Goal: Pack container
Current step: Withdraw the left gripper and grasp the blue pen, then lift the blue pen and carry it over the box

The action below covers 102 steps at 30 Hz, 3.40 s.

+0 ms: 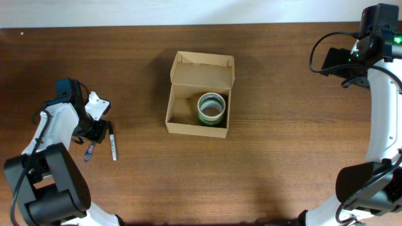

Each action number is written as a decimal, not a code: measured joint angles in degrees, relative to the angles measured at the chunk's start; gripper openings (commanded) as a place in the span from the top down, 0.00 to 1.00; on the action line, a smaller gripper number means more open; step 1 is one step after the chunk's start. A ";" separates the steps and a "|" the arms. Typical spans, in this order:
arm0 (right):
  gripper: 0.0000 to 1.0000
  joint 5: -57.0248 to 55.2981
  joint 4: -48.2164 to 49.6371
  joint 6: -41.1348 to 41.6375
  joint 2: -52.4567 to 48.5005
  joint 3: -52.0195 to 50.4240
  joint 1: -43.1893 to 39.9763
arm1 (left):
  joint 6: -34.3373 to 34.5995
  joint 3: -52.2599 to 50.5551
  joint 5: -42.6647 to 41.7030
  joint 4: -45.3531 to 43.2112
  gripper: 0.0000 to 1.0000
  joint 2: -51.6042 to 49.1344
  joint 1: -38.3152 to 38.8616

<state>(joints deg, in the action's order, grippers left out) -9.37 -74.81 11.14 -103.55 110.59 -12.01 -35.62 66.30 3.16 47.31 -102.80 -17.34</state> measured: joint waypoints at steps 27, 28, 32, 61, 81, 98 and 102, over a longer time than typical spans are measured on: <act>0.01 0.00 0.00 0.00 0.00 0.00 0.00 | 1.60 0.00 -1.40 0.81 0.57 -1.77 -6.95; 0.01 0.00 0.00 -0.02 0.00 0.00 0.00 | 1.60 0.00 -1.70 0.81 0.57 -1.77 -6.95; 0.01 0.00 0.00 -0.02 0.00 0.00 0.00 | 1.60 0.00 -2.67 0.79 0.57 -1.77 -6.95; 0.01 0.00 0.00 0.02 0.00 0.00 0.00 | 2.19 1.44 -1.62 -0.61 0.98 -7.15 -3.30; 0.01 -0.02 -0.07 0.00 0.00 0.00 0.00 | 12.66 59.98 -0.94 37.97 0.98 -11.37 8.92; 0.00 0.00 0.00 0.00 0.00 0.00 0.00 | -15.45 68.89 -2.91 46.82 0.98 -10.99 47.32; 0.01 0.02 -0.02 -0.02 0.00 0.00 0.00 | -18.49 60.04 -2.49 43.39 0.98 -10.99 49.62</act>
<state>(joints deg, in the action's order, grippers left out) -9.34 -74.83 11.11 -103.55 110.59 -12.01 -54.11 126.34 0.67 90.70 -113.80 32.27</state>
